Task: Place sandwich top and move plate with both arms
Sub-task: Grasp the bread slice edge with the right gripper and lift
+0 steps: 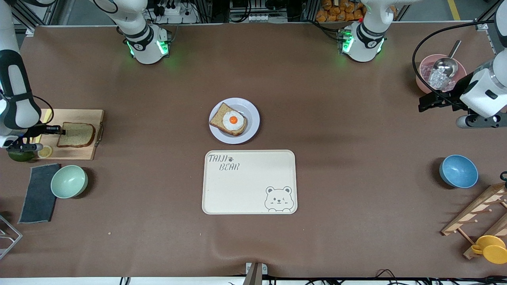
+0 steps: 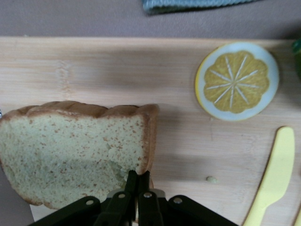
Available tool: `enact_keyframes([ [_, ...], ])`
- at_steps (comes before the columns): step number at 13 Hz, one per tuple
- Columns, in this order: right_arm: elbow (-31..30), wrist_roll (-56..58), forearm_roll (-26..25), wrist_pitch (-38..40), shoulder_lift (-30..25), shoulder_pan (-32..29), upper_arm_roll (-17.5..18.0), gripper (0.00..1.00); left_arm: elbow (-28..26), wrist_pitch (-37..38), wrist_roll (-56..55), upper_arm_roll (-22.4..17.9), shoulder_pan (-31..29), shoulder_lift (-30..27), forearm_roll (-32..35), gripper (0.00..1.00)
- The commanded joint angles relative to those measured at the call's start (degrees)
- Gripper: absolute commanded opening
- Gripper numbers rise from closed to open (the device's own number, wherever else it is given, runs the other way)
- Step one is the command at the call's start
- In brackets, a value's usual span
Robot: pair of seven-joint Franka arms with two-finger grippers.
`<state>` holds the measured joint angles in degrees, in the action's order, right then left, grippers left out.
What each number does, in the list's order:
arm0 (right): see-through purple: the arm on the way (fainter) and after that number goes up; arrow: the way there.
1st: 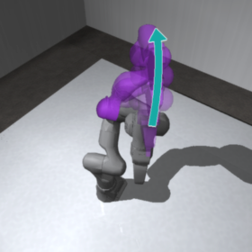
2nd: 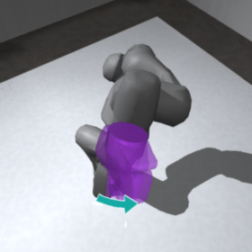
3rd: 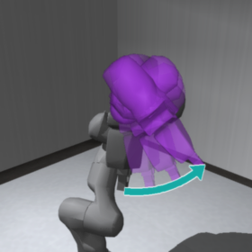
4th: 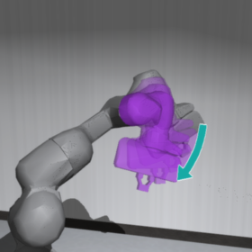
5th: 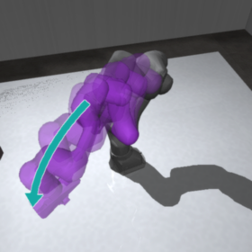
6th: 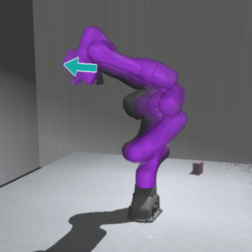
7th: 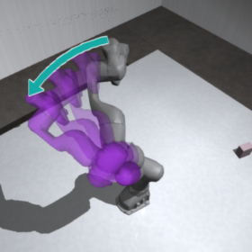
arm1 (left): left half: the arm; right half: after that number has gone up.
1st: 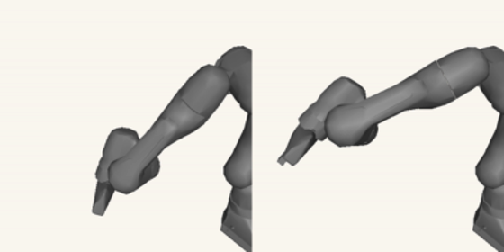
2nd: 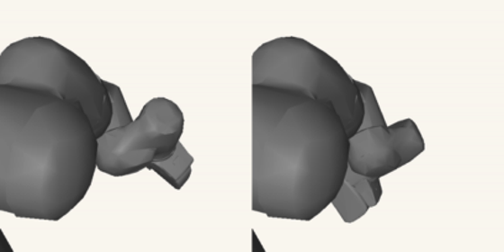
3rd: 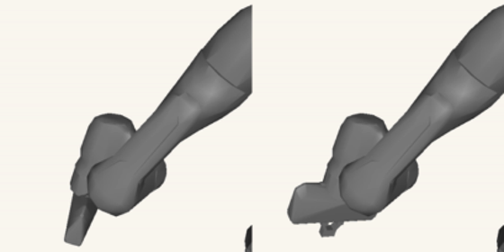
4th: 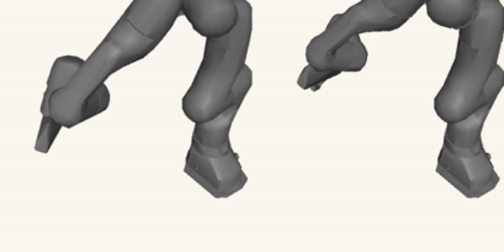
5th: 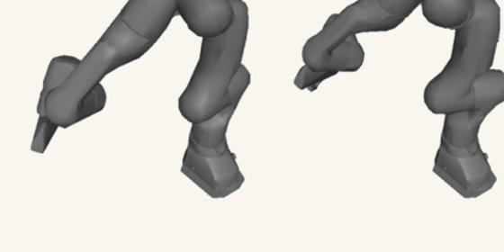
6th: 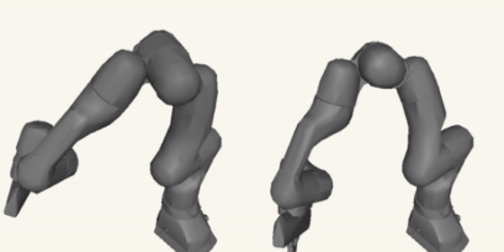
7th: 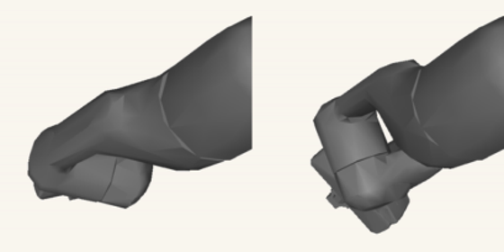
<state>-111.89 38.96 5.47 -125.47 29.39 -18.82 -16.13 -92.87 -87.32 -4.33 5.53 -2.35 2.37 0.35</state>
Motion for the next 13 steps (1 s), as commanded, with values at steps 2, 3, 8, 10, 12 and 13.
enact_keyframes([
  [2, 1.76, 0.76, 0.24, 2.93, -1.17, -0.43, 1.01, 0.00, 0.76, 0.22, -0.59, 0.18, -0.11, 0.26, -0.26, 1.00],
  [3, 2.72, 0.76, 0.24, 4.87, -1.52, -0.34, 1.19, 0.00, 0.76, 0.22, -0.59, 0.18, -0.11, 0.26, -0.26, 1.00],
  [8, 8.78, 0.68, 0.33, 13.92, -3.46, 1.85, 1.19, 0.00, 0.76, 0.22, -0.59, 0.18, -0.11, 0.52, -0.26, 1.00],
  [10, 11.60, 0.59, 0.51, 18.23, -3.72, 3.17, 1.19, 0.00, 0.85, 0.22, -0.59, 0.18, -0.19, 0.53, -0.26, 1.00],
  [12, 13.71, 0.50, 2.70, 22.27, -4.60, 4.84, 1.19, 0.00, 0.85, 0.22, -0.68, 0.18, -0.19, 0.53, -0.35, 1.00],
  [13, 14.50, 0.50, 2.70, 23.86, -4.86, 5.98, 1.19, 0.00, 0.76, 0.22, -0.68, 0.18, -0.19, 0.53, -0.44, 1.00],
])
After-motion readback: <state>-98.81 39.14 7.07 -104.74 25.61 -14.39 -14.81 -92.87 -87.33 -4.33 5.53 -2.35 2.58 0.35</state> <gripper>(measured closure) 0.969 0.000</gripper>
